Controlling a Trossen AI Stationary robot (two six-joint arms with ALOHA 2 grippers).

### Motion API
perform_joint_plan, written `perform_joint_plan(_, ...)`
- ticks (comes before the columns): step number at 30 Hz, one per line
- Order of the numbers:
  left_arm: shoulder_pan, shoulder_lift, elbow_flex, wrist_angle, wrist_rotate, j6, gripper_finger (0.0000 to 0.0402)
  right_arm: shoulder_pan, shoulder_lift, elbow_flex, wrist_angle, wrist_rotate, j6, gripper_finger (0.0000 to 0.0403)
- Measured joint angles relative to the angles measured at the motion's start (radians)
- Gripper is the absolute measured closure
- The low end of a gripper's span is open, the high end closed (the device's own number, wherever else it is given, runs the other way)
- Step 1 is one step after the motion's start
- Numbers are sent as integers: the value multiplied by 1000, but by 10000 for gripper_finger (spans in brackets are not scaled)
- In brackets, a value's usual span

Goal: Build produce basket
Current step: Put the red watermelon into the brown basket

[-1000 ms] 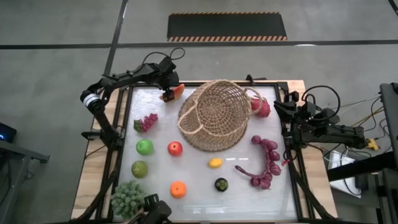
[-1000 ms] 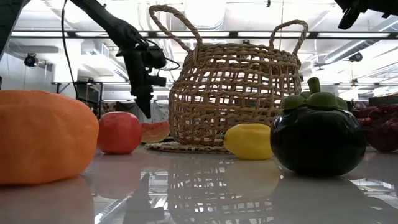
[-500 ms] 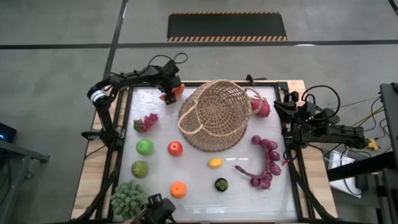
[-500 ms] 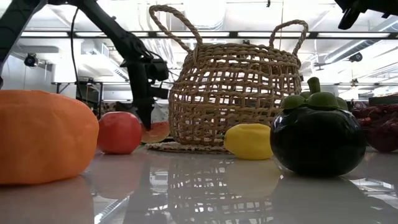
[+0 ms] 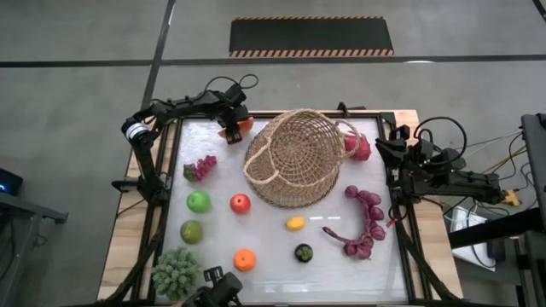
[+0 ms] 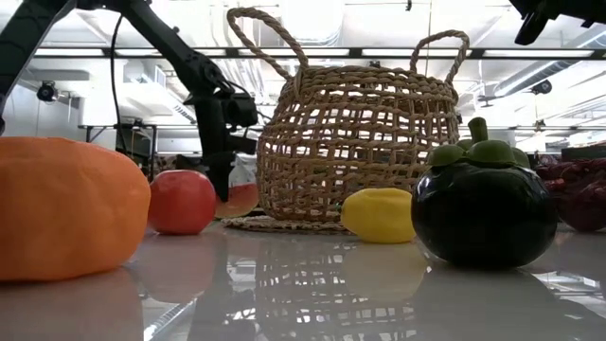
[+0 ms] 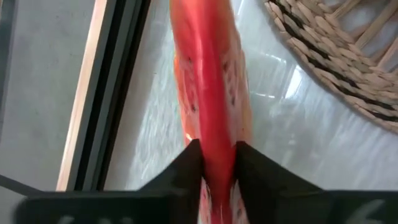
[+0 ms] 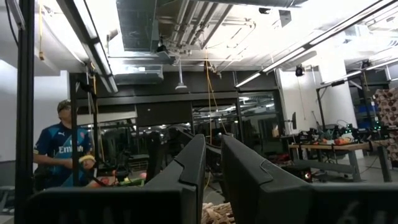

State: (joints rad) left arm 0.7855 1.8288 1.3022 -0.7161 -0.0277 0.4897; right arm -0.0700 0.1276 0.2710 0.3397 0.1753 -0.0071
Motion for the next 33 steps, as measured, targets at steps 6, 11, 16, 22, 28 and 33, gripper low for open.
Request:
perform_joint_plan(6,-3,-49,2,-32,-69,-14,375,0,0,0,0,0,0,360)
perform_joint_plan(11,-15,-161,31,-43,-223,-12,375,0,0,0,0,0,0,360)
perform_joint_plan(16,-69,-316,61,-45,-359,-35,375,0,0,0,0,0,0,360)
perform_joint_plan(22,-251,-483,104,-43,-445,-66,375,0,0,0,0,1,-3,360)
perform_joint_plan(28,-497,-547,164,16,-446,-68,375,0,0,0,0,1,-3,360)
perform_joint_plan(33,-674,-496,237,94,-444,-38,375,0,0,0,0,1,-2,360)
